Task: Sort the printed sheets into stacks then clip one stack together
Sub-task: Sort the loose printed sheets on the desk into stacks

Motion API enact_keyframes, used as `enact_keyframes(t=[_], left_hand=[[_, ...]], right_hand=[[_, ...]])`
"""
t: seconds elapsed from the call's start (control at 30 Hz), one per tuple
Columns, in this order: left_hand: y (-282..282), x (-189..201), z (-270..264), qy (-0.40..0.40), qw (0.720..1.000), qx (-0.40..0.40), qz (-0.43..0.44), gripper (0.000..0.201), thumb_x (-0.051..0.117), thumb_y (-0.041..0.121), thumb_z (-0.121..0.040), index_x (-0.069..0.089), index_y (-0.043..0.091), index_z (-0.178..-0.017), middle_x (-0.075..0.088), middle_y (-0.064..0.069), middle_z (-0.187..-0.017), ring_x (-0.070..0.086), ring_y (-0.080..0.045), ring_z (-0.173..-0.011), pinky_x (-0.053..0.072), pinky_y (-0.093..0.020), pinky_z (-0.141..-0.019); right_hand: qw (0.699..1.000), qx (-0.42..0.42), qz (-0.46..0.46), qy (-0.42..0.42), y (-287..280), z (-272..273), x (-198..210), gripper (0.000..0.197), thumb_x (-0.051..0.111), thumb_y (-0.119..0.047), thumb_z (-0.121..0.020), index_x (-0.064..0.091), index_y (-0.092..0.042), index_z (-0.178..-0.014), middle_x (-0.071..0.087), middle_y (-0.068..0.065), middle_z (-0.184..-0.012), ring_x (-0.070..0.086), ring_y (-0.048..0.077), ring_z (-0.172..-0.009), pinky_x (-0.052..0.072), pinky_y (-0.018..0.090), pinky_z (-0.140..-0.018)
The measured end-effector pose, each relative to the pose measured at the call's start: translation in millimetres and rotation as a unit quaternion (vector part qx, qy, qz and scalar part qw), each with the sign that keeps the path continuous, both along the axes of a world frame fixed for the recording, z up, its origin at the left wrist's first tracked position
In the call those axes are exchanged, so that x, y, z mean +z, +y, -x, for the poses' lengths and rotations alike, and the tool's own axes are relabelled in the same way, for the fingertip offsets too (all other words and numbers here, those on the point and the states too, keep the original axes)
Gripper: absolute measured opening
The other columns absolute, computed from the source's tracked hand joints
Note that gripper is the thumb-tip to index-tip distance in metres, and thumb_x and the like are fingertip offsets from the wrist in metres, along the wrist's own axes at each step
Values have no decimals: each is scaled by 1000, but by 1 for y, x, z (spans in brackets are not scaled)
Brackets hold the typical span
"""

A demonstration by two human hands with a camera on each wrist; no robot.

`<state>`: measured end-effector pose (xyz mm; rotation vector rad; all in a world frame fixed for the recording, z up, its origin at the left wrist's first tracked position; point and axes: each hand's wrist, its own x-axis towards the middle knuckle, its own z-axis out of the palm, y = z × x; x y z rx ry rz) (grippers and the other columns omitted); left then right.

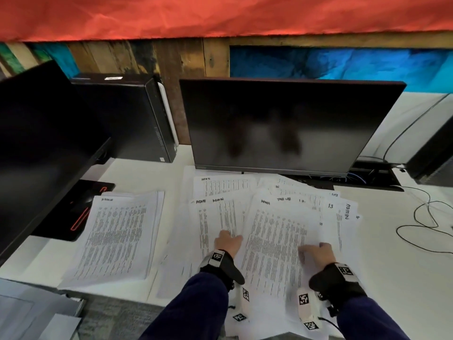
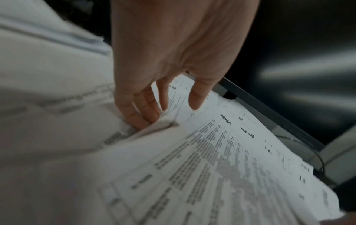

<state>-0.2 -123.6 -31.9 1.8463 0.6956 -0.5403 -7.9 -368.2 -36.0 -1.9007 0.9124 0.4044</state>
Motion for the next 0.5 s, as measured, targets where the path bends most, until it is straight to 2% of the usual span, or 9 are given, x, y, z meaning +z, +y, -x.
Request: enact_keyframes(t=[0.07, 0.13, 0.17, 0.23, 0.3, 0.33, 0.4, 0.47, 0.5], left_hand=[[-2, 0, -1, 14, 999, 21, 39, 83, 62, 36, -75, 26, 11, -145, 47, -12, -136, 53, -30, -118, 46, -43, -101], [-3, 0, -2, 21, 998, 19, 54, 82, 68, 34, -78, 28, 5, -144, 45, -14, -139, 49, -31, -124, 42, -40, -105], [-5, 1, -2, 26, 998, 8, 53, 79, 69, 33, -79, 33, 1, -142, 46, -15, -140, 48, -32, -125, 41, -38, -106], [-9, 1, -2, 42, 998, -27, 43, 75, 69, 25, -82, 33, -2, -142, 42, -15, -144, 44, -31, -130, 37, -35, -110], [-12, 4, -3, 31, 997, -69, 25, 65, 63, 12, -86, 34, 2, -143, 45, -10, -141, 44, -29, -130, 35, -35, -111], [-13, 5, -2, 10, 996, -87, 13, 59, 60, 8, -86, 39, 6, -141, 51, -8, -134, 49, -27, -123, 39, -35, -107], [-15, 16, 0, -44, 991, -123, 1, 56, 53, 5, -87, 40, 13, -141, 58, -4, -124, 56, -18, -105, 49, -29, -92], [-16, 38, 3, -110, 980, -163, -20, 59, 46, 4, -91, 29, 17, -146, 52, -2, -134, 56, -11, -94, 49, -17, -79], [-15, 51, 4, -144, 973, -178, -39, 59, 44, 6, -94, 24, 18, -148, 47, 0, -140, 57, -11, -97, 46, -15, -81]], right_hand=[[999, -2, -36, -5, -4, -6, -20, 78, 77, -24, -67, 42, 1, -132, 52, 24, -129, 53, 41, -114, 46, 47, -99], [1000, 1, -25, -3, 7, -2, -1, 69, 73, -20, -69, 43, -1, -128, 47, 24, -130, 52, 40, -107, 46, 44, -96], [1000, 9, -5, -1, 12, 1, 6, 60, 68, -17, -76, 41, -2, -128, 41, 24, -132, 49, 39, -106, 44, 42, -95], [999, 27, 17, 4, 13, 2, 9, 46, 54, -8, -88, 37, 0, -130, 32, 25, -134, 45, 41, -113, 39, 42, -97], [999, 49, 4, -11, 11, 4, 6, 41, 49, -6, -89, 36, 0, -128, 38, 25, -133, 45, 41, -115, 41, 44, -99], [998, 53, -8, -17, 10, 5, 3, 41, 52, -6, -87, 37, -1, -126, 42, 25, -131, 47, 41, -115, 42, 47, -101], [998, 51, -36, -25, 9, 7, 3, 44, 58, -7, -83, 38, -4, -122, 47, 24, -129, 50, 40, -114, 44, 51, -100], [999, 23, -29, -22, 10, 9, 8, 52, 60, -9, -81, 38, -6, -128, 45, 22, -130, 50, 40, -113, 45, 45, -99], [1000, 12, 3, -16, 10, 8, 12, 58, 61, -12, -81, 36, -8, -134, 40, 21, -133, 48, 41, -116, 43, 42, -100]])
